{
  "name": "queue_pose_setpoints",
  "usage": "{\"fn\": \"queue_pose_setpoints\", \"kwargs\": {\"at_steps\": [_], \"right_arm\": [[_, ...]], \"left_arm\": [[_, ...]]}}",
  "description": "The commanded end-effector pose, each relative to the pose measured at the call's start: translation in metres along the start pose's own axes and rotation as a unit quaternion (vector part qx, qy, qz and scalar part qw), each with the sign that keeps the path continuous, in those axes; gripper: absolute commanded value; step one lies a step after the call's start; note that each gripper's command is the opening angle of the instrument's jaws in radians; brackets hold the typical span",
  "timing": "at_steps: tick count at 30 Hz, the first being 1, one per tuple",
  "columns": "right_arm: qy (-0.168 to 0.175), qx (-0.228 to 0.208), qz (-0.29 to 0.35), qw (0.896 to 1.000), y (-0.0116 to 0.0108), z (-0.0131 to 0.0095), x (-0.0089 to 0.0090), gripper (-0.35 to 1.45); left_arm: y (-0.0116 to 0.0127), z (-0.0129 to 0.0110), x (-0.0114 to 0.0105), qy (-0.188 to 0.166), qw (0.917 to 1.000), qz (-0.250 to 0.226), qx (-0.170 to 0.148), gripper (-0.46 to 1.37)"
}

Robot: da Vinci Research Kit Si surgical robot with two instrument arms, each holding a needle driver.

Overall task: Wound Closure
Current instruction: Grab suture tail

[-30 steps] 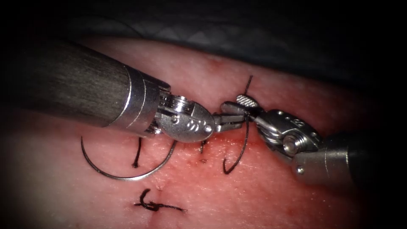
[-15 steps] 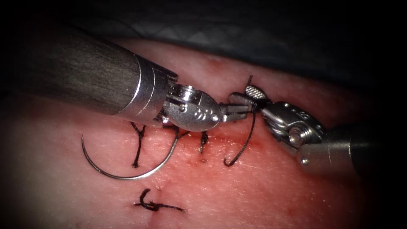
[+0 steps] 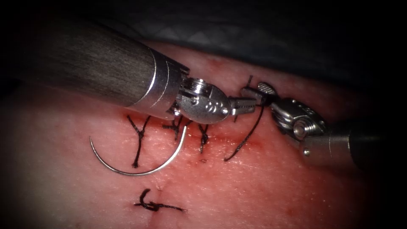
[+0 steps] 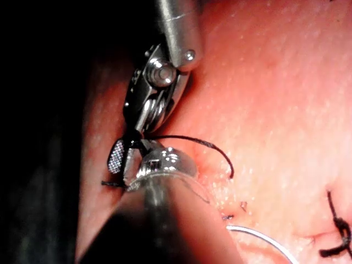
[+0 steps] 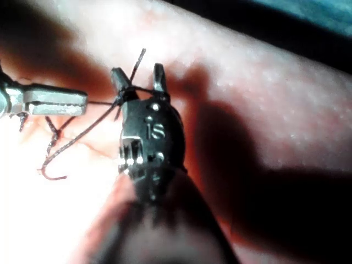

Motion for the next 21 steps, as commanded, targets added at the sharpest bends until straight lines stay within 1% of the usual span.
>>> {"fn": "queue_pose_setpoints", "kwargs": {"at_steps": [1, 7, 15, 21], "right_arm": [[0.001, 0.006, -0.001, 1.0, 0.0, 0.0001, 0.0, 1.21], [0.003, 0.005, 0.0, 1.0, -0.0002, 0.0011, 0.0003, 1.21], [-0.014, 0.021, 0.002, 1.0, -0.0013, 0.0023, -0.0003, 1.18], [-0.017, 0.019, 0.004, 1.0, -0.002, 0.0019, 0.0, 1.17]], "left_arm": [[0.0, 0.0, 0.0, 0.0, 1.0, 0.001, -0.005, -0.35], [0.0, -0.0001, 0.0, 0.001, 1.0, 0.001, -0.006, -0.35], [0.0, -0.0001, -0.0001, 0.001, 1.0, 0.002, -0.006, -0.35], [0.0002, -0.0004, -0.0003, 0.002, 1.0, 0.003, -0.007, -0.35]]}}
